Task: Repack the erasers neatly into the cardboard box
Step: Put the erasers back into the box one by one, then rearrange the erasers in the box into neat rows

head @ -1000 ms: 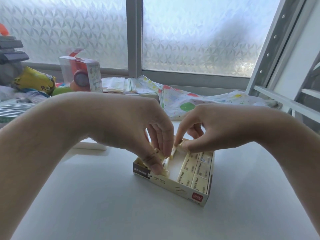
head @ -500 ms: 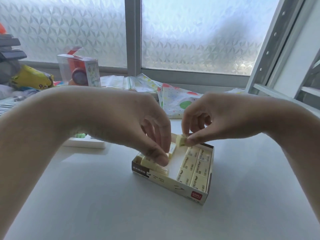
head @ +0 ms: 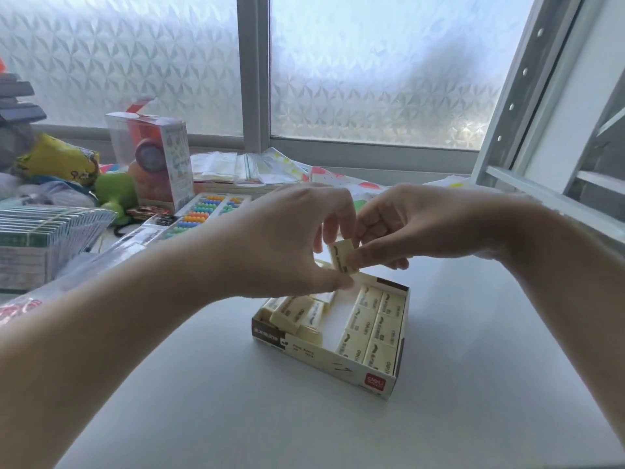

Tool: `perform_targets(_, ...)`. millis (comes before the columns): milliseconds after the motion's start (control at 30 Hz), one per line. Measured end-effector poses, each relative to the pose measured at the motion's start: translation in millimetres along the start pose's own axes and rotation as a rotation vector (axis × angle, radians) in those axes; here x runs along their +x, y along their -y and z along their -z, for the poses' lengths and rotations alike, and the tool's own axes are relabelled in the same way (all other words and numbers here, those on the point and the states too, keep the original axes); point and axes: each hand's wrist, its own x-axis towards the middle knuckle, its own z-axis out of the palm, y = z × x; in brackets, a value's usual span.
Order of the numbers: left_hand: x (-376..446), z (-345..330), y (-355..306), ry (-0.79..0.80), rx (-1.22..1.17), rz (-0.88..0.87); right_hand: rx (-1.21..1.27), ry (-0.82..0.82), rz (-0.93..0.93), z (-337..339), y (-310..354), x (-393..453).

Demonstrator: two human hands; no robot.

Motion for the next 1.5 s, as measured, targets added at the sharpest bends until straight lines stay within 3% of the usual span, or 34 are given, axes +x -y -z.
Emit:
perform_targets(133,1.2,3.5,3.6,-0.001,-0.053,0.01,-0.086,-0.009,-0.053,7.2,-1.6,-5.2)
perform_targets(300,-0.5,3.9,3.5,0.148,-0.128,0.03,-0.25,0.101,-0.194,13.4,-4.1,-14.7)
perform_targets(533,0.8,-4.6,-2.5,0.285,-0.085,0.062,-0.286,0.098,-0.193,8.5,-8.6,-6.9)
perform_targets(967,0.5,-5.8,-14.2,0.213,0.055,0.104,-0.299,0.082,-0.156,7.7,-6.6,-7.7)
perform_targets(1300,1.3,10.6,-3.2,0.13,-0.067,0.122,-0.36,0.028,-0.132,4.0,-4.9,-4.7)
perform_targets(1500,-3.6,16.7,1.4,0.27,0.037,0.109,-0.379,0.019,-0.126,3.5,-5.9,-4.3)
